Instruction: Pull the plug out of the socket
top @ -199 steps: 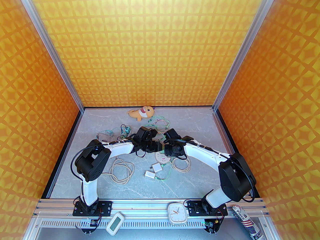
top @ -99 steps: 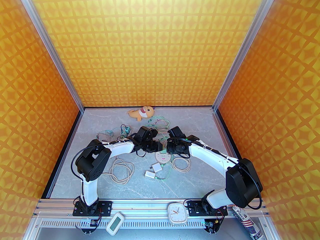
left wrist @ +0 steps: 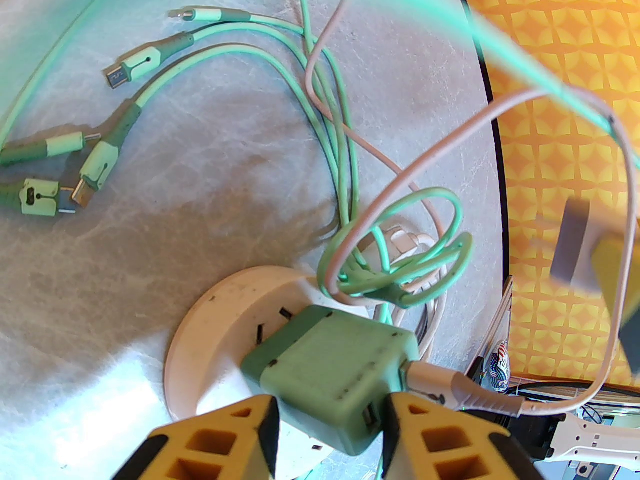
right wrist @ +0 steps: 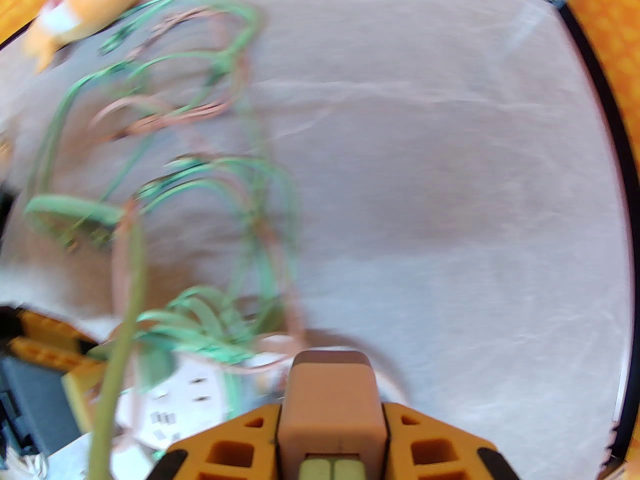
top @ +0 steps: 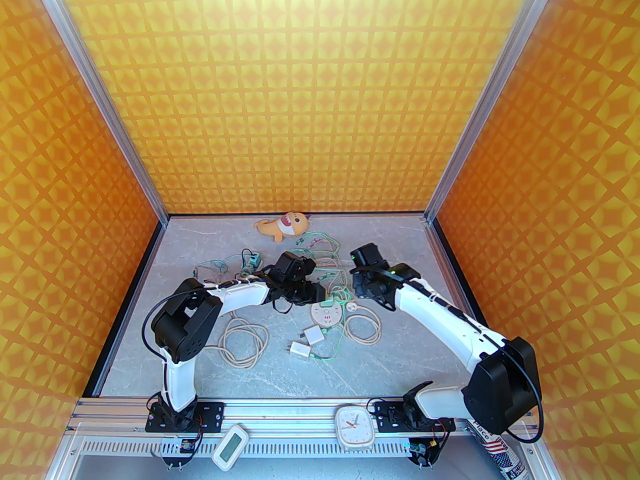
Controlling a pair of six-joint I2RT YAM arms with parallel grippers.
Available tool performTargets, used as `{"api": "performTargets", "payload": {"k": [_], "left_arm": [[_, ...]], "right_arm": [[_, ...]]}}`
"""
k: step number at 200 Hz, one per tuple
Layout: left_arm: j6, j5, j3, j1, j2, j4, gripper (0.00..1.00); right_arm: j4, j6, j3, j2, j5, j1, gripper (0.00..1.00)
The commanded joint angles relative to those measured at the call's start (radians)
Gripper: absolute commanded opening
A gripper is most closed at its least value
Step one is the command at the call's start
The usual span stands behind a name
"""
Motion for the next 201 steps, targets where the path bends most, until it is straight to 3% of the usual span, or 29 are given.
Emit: {"api": "performTargets", "payload": {"k": [1, 46, 122, 168, 201], "left_arm": [[0.023, -0.265, -0.086, 0.012, 0.126, -0.327, 0.39], [0.025, -0.261, -0.076, 0.012, 0.094, -0.339, 0.4], [0.025, -0.221, -0.004, 0.012, 0.008, -0.392, 0.48], [0.002, -0.186, 0.058, 0.012, -0.078, -0.402, 0.62], [-0.006, -0.186, 0.106, 0.012, -0.113, -0.447, 0.65]], "right_arm": [[-0.046, -0.038, 0.029, 0.015, 0.077, -0.056, 0.29], [-0.062, -0.058, 0.044, 0.113, 0.143, -0.144, 0.29], [-0.099, -0.08, 0.093, 0.358, 0.31, -0.152, 0.3], [-0.085, -0.096, 0.099, 0.442, 0.332, -0.152, 0.35], [-0.088, -0.086, 0.119, 0.478, 0.274, -0.152, 0.43]]}}
